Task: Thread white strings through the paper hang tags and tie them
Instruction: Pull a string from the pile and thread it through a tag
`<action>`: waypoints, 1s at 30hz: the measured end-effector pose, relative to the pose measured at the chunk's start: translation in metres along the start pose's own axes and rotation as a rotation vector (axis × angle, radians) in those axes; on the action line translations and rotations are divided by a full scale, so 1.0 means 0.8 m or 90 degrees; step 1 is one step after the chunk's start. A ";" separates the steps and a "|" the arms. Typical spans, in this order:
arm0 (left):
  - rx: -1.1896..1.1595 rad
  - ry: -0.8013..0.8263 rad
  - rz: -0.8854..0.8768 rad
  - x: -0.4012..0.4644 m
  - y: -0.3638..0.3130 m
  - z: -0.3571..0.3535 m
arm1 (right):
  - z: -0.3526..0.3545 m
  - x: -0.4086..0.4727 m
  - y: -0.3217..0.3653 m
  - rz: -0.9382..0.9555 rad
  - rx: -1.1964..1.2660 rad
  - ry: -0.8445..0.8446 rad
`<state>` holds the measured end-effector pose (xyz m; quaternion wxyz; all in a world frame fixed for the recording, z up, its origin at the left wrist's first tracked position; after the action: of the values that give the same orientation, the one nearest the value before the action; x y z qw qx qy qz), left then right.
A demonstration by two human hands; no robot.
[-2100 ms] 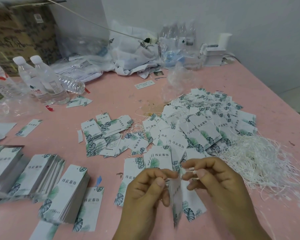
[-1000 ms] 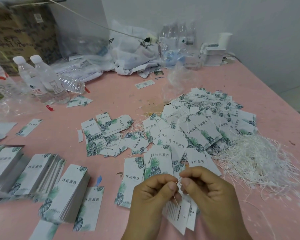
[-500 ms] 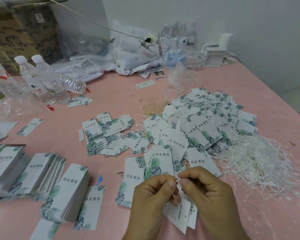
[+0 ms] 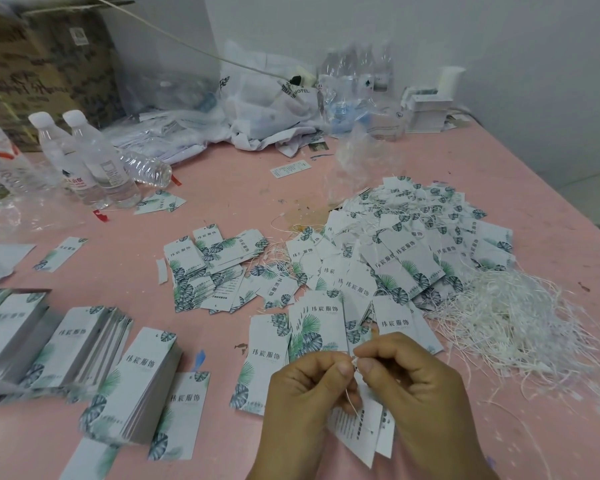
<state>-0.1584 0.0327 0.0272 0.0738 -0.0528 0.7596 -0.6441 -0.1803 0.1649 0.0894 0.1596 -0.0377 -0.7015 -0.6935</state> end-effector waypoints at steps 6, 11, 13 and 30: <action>0.001 -0.014 0.008 0.000 0.002 0.002 | -0.001 0.000 -0.003 -0.020 0.013 0.013; 0.004 -0.009 0.020 -0.003 0.004 0.000 | -0.006 0.002 -0.031 -0.172 0.171 0.026; -0.001 -0.010 0.027 -0.003 0.004 0.000 | -0.005 0.003 -0.031 -0.184 0.193 0.026; -0.331 0.070 0.092 0.007 -0.007 0.003 | -0.057 -0.019 -0.057 -0.266 0.096 0.323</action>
<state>-0.1637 0.0285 0.0322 0.0620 0.0192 0.9040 -0.4225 -0.1710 0.1210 0.0409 0.1858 0.2923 -0.6814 -0.6448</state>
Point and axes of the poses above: each hand's wrist, its own x-axis towards the middle knuckle, its own z-axis out of the back of the hand, y = z × x, the point moved 10 cm from there along x, towards the middle knuckle, and after that the axes turned 13 degrees about x, right-handed, at the moved point
